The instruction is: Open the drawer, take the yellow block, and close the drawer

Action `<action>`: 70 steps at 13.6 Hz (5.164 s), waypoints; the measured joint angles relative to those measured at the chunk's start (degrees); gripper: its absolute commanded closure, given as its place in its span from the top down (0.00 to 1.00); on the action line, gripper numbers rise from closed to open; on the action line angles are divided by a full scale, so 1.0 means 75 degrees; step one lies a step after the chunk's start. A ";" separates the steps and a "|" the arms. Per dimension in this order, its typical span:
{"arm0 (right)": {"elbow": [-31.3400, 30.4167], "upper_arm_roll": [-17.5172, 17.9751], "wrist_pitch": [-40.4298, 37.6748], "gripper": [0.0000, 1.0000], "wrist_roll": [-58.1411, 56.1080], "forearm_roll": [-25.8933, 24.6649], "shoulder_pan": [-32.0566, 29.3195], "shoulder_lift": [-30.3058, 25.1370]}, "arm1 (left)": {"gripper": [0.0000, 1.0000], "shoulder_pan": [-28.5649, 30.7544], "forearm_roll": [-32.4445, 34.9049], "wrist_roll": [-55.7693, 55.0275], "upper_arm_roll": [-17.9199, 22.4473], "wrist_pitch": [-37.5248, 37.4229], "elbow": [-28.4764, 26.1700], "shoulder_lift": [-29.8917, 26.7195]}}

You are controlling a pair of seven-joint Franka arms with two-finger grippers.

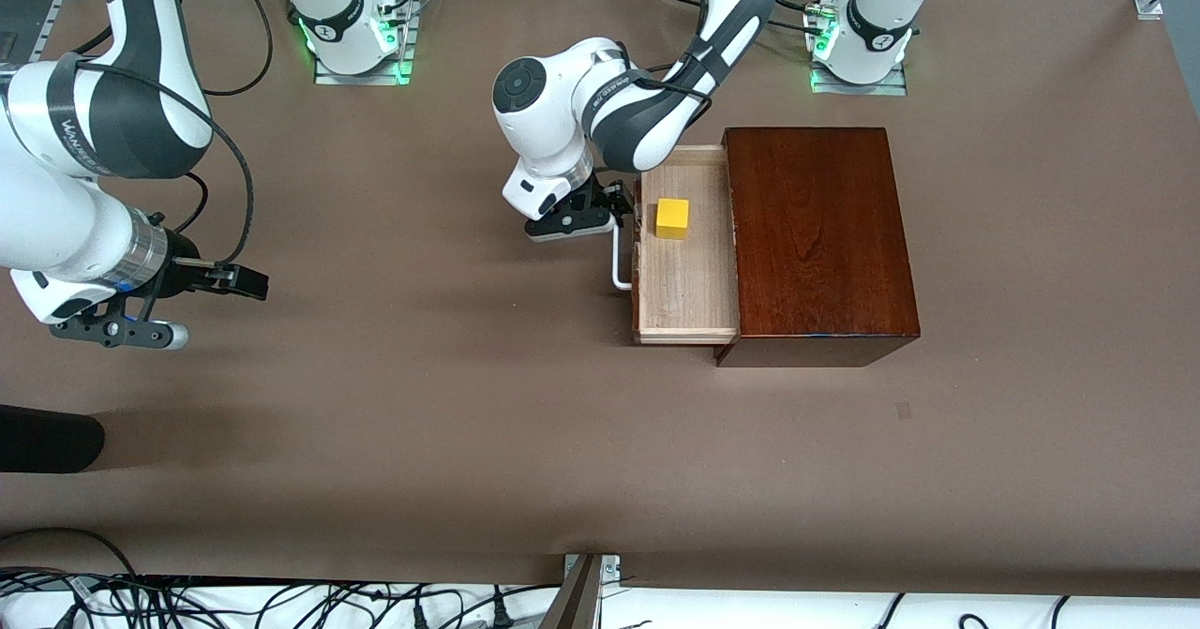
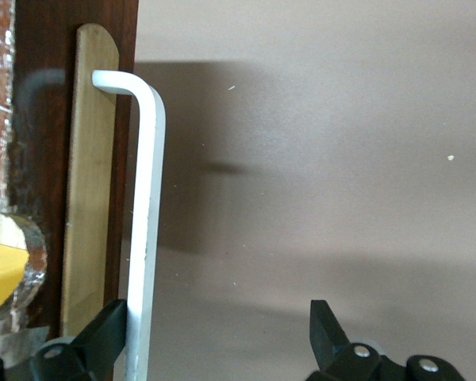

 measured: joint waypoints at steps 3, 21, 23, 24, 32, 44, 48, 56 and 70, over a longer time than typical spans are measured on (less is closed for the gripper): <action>0.0000 0.0000 0.0000 1.00 0.0000 0.0000 0.0000 0.0000 | 1.00 -0.0025 -0.0003 -0.0014 0.0000 -0.0011 0.0111 0.0074; 0.0073 -0.0199 -0.0337 1.00 0.0000 0.0026 0.0016 -0.0319 | 1.00 0.0782 -0.0371 0.0553 0.0036 -0.1675 0.1714 -0.0504; 0.0076 0.0198 -0.0338 1.00 0.0003 0.0041 0.0058 -0.0332 | 1.00 0.1496 -0.0915 0.1297 0.0048 -0.1764 0.1749 -0.0892; 0.0077 0.0481 -0.0338 1.00 0.0006 0.0045 0.0087 -0.0343 | 1.00 0.1868 -0.1090 0.1645 0.0049 -0.1826 0.1748 -0.1054; 0.0078 0.2956 -0.0342 1.00 0.0071 0.0076 0.0206 -0.0418 | 1.00 0.4090 -0.1241 0.3271 0.0067 -0.2913 0.1477 -0.2422; 0.0090 0.4022 0.1704 1.00 0.0020 0.0844 0.2383 0.0369 | 1.00 0.6635 -0.2085 0.6127 0.0055 -0.3556 0.0567 -0.3549; 0.1039 0.4016 0.1782 1.00 -0.0379 0.0120 0.2987 0.1406 | 1.00 0.6635 -0.2083 0.6176 0.0039 -0.3467 -0.0211 -0.4102; 0.1918 0.3966 0.1878 1.00 -0.2920 -0.0588 0.3156 0.2553 | 1.00 0.6633 -0.2081 0.6384 -0.0019 -0.2614 -0.1753 -0.4958; 0.2340 0.3921 0.2358 1.00 -0.3712 -0.1854 0.3579 0.3514 | 1.00 0.6001 -0.1576 0.7828 0.0590 -0.2577 -0.1875 -0.5008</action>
